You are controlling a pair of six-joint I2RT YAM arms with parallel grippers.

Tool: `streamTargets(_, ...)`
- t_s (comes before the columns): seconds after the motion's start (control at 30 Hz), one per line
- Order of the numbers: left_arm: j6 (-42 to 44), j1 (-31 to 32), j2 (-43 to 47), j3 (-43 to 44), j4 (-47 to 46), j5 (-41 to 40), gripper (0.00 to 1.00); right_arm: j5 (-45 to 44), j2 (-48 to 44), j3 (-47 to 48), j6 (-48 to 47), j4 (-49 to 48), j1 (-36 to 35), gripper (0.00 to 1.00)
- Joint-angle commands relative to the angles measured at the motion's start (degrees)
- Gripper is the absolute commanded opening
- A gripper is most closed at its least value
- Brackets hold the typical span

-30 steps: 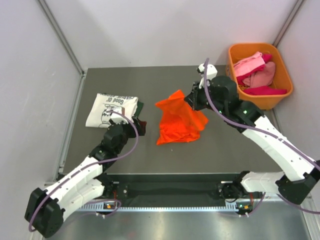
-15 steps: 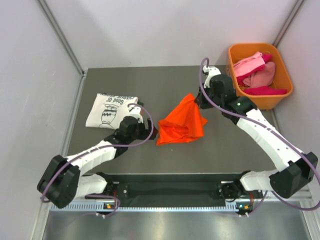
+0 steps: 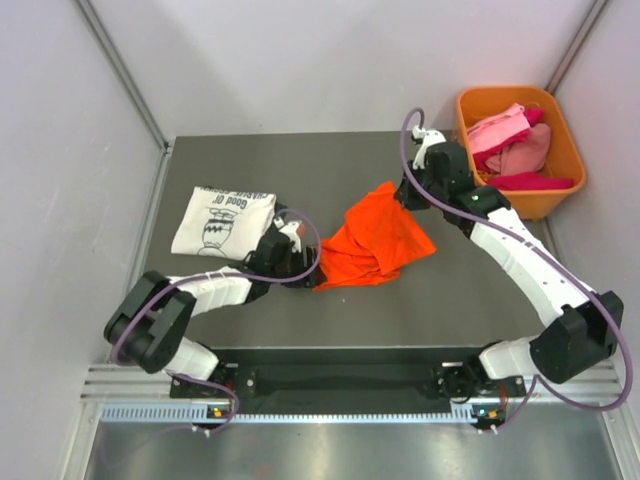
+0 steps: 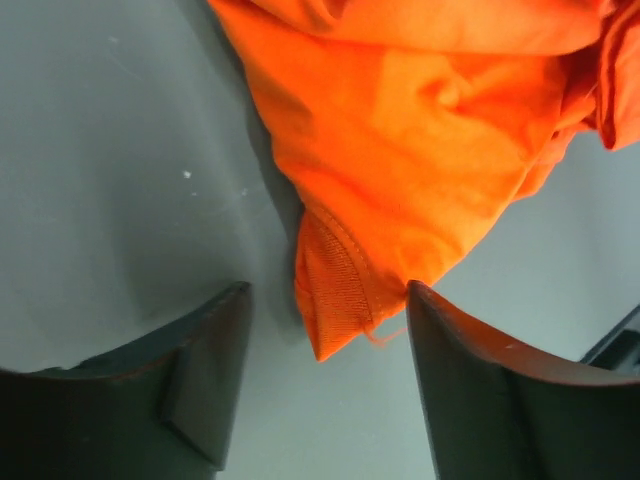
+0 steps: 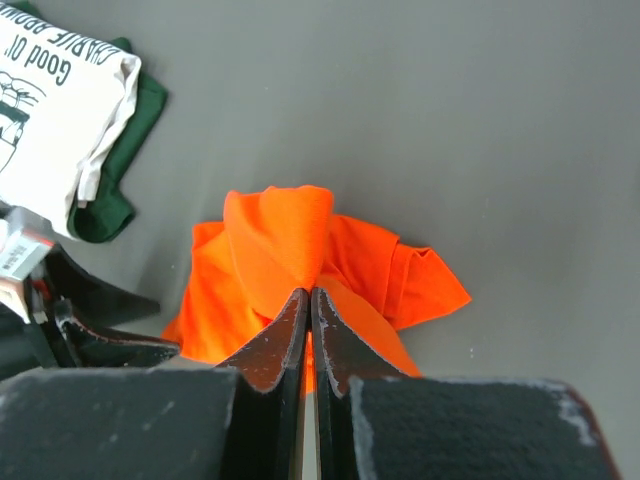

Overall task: Fold and stack the t-shirts
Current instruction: Flatten the tshirt out

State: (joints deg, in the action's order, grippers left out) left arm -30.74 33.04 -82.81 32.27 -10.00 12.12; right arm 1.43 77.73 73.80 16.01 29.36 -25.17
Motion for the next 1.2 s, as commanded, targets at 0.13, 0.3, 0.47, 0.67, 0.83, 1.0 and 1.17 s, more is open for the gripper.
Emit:
streamTargets(0.13, -6.0, 2.0, -3.2, -0.4, -5.8, 7.8, 0.62, 1.5, 2.1, 1.8, -0.5, -3.9, 1.1, 0.0)
streamTargets(0.3, -4.6, 3.2, -3.1, 0.2, -6.1, 9.1, 0.33, 1.6, 3.0, 1.7, -0.8, -4.1, 1.6, 0.0)
streamTargets(0.47, -4.1, 2.9, -1.1, 2.4, -2.6, 8.1, 0.0, 1.5, 2.4, 1.3, -1.1, -4.1, 2.8, 0.0)
streamTargets(0.67, -6.5, 2.9, 11.5, 2.4, 7.2, 5.2, 0.0, 0.7, -0.4, 0.4, -1.5, -2.2, 4.9, 0.0)
streamTargets(0.83, -8.6, 3.0, 22.6, 3.6, 16.8, 7.5, 0.0, -1.1, -4.0, -0.5, -1.8, -0.3, 5.5, 0.0)
streamTargets(1.0, -8.4, 3.0, 29.4, 10.5, 23.2, 11.3, 0.0, -3.8, -8.2, 0.4, -1.8, 0.5, 5.4, 0.0)
streamTargets(1.17, -8.5, 2.9, 31.3, 24.4, 29.0, 13.1, 0.0, -4.7, -1.8, 10.2, -2.4, 0.5, 6.4, 0.0)
